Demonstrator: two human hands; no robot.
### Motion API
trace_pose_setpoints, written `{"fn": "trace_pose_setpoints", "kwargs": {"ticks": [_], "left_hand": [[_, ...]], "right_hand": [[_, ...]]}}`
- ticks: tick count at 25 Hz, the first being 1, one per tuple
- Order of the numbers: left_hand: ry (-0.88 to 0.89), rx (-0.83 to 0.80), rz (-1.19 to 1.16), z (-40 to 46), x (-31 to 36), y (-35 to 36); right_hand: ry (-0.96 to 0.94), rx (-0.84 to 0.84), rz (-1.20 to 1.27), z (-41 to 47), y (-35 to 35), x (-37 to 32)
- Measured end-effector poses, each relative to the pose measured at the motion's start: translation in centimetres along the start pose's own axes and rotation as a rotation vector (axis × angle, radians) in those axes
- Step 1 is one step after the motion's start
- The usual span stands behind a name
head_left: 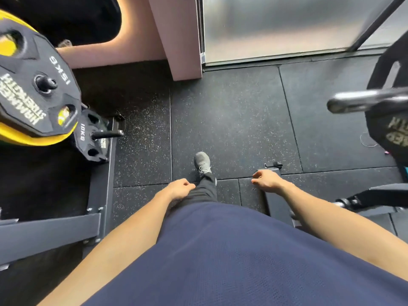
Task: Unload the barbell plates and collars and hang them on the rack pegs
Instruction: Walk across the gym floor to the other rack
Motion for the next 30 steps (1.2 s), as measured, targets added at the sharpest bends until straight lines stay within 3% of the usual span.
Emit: {"fn": "trace_pose_setpoints", "kwargs": {"ticks": [9,16,22,27,30], "left_hand": [[0.008,0.046,-0.071,11.7,11.9,-19.0],[-0.131,0.178,-0.362,15.2,14.2,-27.4],[-0.329,0.455,-0.828,14.7,15.8,-29.7],[-0.425,0.727,-1.177,13.5,17.6,-28.9],[-0.480,0.865,-1.267,11.1,17.9,-29.3]], "right_hand": [[-0.011,0.021,-0.034,14.9,-18.6,-8.8],[-0.230,-0.025,-0.243,25.1,-29.9,-18.7],[-0.587,-0.149,-0.663,32.3,-37.3,-29.9],[-0.802,-0.223,-0.872,33.5,-39.5,-38.7],[-0.920,-0.253,-0.909,31.8,-39.8,-42.9]]}}
Point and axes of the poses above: each hand's wrist, its own z-axis towards the middle knuckle, its own y-axis out of the palm, x = y × z, the point moved 3 cm from there along z, towards the middle knuckle, and after that the axes turned 10 degrees about -z, right-handed, at the moved point
